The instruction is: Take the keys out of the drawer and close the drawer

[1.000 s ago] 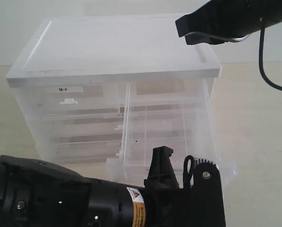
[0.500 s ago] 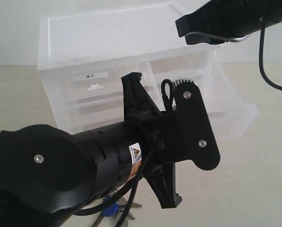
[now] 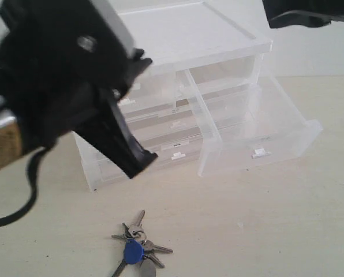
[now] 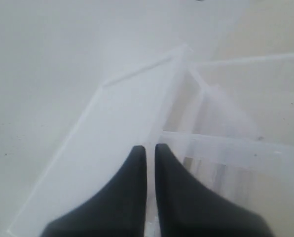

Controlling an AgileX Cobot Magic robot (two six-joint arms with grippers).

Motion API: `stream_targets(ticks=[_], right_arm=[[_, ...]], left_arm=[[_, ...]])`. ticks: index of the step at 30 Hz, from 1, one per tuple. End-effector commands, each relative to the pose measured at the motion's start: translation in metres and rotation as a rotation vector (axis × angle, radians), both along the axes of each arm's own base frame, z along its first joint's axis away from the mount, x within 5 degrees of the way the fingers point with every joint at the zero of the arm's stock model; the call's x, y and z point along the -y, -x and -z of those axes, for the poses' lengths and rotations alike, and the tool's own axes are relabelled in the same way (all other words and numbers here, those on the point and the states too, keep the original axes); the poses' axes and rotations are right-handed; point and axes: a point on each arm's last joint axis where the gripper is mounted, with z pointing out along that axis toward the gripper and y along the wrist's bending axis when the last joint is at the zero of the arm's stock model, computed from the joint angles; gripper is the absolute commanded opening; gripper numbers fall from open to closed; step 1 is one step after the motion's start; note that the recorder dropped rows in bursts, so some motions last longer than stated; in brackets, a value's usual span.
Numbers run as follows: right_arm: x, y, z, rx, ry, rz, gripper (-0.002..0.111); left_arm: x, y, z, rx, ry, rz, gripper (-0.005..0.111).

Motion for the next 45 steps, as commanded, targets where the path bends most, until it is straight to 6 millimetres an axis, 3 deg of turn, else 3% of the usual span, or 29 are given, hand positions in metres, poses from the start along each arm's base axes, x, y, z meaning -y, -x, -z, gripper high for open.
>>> stream_targets(ticks=[1, 4, 7, 9, 12, 16, 21, 27, 33, 39, 43, 45], right_arm=[[0.002, -0.001, 0.014, -0.096, 0.114, 0.003, 0.038], [-0.022, 0.019, 0.013, 0.020, 0.294, -0.360, 0.056], [-0.041, 0.055, 0.018, 0.084, 0.542, -0.785, 0.054], [-0.046, 0.067, 0.023, 0.051, 0.590, -0.870, 0.054], [-0.043, 0.061, 0.037, 0.002, 0.693, -0.796, 0.054], [-0.030, 0.047, 0.074, -0.017, 0.946, -0.747, 0.054], [-0.035, 0.041, 0.102, 0.137, 0.983, -0.800, 0.054], [-0.040, 0.035, 0.102, 0.252, 0.964, -0.764, 0.054], [-0.042, 0.033, 0.108, 0.208, 0.947, -0.738, 0.040], [-0.050, 0.024, 0.126, 0.159, 0.968, -0.763, 0.041], [-0.056, 0.019, 0.126, 0.203, 0.921, -0.731, 0.040], [-0.056, 0.019, 0.124, 0.223, 0.928, -0.732, 0.031]], left_arm=[[-0.037, 0.013, -0.017, 0.032, 0.114, -0.018, 0.005], [-0.057, 0.022, -0.021, 0.055, 0.142, -0.004, 0.005], [-0.074, 0.029, -0.021, 0.067, 0.177, 0.002, 0.005], [-0.084, 0.033, -0.023, 0.078, 0.208, 0.005, 0.005], [-0.093, 0.038, -0.030, 0.093, 0.252, 0.015, 0.005], [-0.097, 0.042, -0.033, 0.093, 0.274, 0.051, 0.005], [-0.097, 0.042, -0.033, 0.093, 0.276, 0.049, 0.005], [-0.097, 0.042, -0.033, 0.092, 0.277, 0.049, 0.005], [-0.096, 0.042, -0.033, 0.089, 0.280, 0.053, 0.005], [-0.096, 0.042, -0.033, 0.088, 0.279, 0.058, 0.005], [-0.096, 0.042, -0.033, 0.088, 0.279, 0.058, 0.005], [-0.096, 0.042, -0.033, 0.088, 0.279, 0.058, 0.005]])
